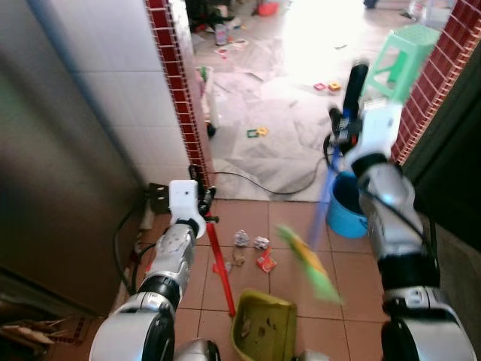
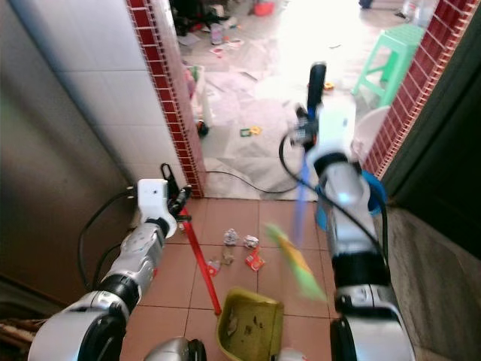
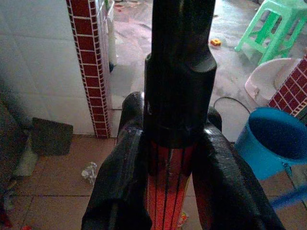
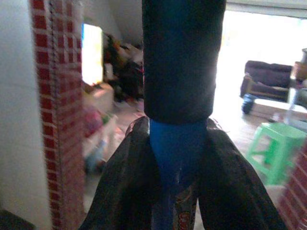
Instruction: Sweep floor
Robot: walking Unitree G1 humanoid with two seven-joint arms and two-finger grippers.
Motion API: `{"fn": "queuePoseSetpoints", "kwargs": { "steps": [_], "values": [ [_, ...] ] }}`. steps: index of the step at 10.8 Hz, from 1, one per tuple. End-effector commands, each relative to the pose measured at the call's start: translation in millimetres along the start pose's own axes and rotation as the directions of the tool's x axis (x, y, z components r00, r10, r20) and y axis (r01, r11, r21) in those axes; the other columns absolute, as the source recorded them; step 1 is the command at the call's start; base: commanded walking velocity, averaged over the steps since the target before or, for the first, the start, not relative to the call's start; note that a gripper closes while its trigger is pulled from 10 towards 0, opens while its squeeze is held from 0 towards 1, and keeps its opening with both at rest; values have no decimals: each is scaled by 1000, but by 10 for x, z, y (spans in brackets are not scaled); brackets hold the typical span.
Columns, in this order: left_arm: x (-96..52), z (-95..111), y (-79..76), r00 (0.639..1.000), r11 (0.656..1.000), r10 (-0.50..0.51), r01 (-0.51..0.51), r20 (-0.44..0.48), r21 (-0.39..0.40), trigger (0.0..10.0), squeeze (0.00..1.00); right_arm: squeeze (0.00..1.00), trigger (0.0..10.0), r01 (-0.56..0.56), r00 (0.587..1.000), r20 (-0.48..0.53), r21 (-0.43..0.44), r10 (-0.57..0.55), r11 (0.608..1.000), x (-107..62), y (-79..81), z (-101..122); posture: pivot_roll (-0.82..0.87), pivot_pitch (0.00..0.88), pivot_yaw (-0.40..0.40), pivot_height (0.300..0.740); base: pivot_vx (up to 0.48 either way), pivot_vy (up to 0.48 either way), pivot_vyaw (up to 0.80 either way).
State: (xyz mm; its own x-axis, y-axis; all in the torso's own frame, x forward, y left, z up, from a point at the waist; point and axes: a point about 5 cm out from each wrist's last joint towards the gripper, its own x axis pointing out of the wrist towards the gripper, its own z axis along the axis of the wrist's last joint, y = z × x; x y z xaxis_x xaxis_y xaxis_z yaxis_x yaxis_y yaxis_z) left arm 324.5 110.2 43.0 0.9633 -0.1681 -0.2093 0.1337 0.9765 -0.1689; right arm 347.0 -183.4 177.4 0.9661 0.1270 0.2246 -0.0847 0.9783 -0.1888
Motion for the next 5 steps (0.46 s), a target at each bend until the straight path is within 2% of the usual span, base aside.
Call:
{"fn": "queuePoseSetpoints", "kwargs": {
  "steps": [1, 2, 3, 4, 5],
  "values": [
    [2, 195, 97, 993, 999, 30, -28, 117, -18, 10000, 0, 0, 10000, -3, 1000, 24, -22, 3, 1000, -19, 60, -20, -162, 0, 101, 740, 0, 0, 0],
    [-35, 263, 184, 984, 997, 72, -71, 162, -8, 10000, 0, 0, 10000, 56, 998, -32, -51, -58, 997, -101, 63, -197, -151, 0, 106, 740, 0, 0, 0],
    [-89, 345, 263, 971, 995, 91, -99, 221, 27, 10000, 0, 0, 10000, 59, 992, -108, -23, -61, 998, -189, 130, -375, -137, 0, 107, 740, 0, 0, 0],
    [-122, 388, 332, 960, 988, 120, -140, 251, 63, 10000, 0, 0, 10000, 64, 991, -113, -53, -70, 997, -221, 161, -415, -132, 0, 106, 740, 0, 0, 0],
    [-149, 411, 405, 951, 982, 158, -181, 265, 62, 10000, 0, 0, 10000, 54, 993, -104, -21, -56, 998, -221, 226, -425, -121, 0, 104, 740, 0, 0, 0]
  ]
}}
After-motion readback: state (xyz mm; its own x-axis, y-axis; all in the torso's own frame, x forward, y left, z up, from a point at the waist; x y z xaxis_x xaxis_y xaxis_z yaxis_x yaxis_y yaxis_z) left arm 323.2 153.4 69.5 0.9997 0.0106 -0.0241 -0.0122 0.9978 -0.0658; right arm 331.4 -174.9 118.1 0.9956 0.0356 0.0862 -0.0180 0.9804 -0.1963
